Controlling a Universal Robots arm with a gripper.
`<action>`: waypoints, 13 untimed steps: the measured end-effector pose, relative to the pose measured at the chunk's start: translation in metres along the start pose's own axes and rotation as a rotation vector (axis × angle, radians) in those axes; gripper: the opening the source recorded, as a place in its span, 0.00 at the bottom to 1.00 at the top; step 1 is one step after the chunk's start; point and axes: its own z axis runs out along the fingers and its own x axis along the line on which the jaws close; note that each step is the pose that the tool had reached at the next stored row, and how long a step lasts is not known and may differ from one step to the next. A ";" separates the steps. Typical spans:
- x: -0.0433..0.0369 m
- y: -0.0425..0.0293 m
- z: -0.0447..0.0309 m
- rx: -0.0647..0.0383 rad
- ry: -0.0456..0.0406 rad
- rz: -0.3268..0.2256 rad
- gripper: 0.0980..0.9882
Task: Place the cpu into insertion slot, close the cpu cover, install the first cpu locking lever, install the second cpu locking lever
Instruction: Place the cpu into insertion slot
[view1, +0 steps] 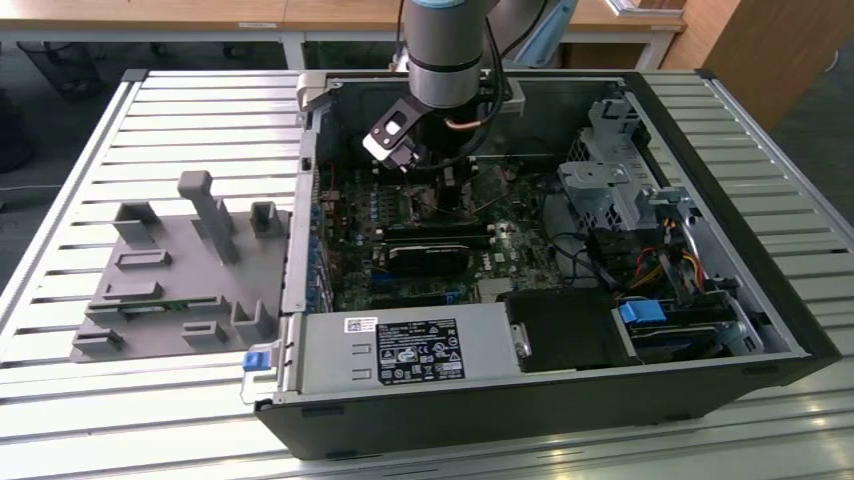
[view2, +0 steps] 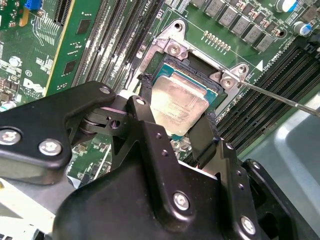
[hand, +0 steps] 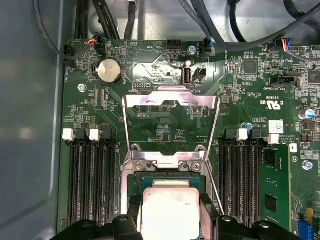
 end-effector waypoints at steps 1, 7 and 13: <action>0.0000 -0.0001 0.0006 0.000 0.0000 0.000 0.50; 0.0001 -0.0004 0.0021 0.000 -0.0001 0.000 0.50; 0.0002 -0.0005 0.0042 0.000 -0.0001 0.000 0.50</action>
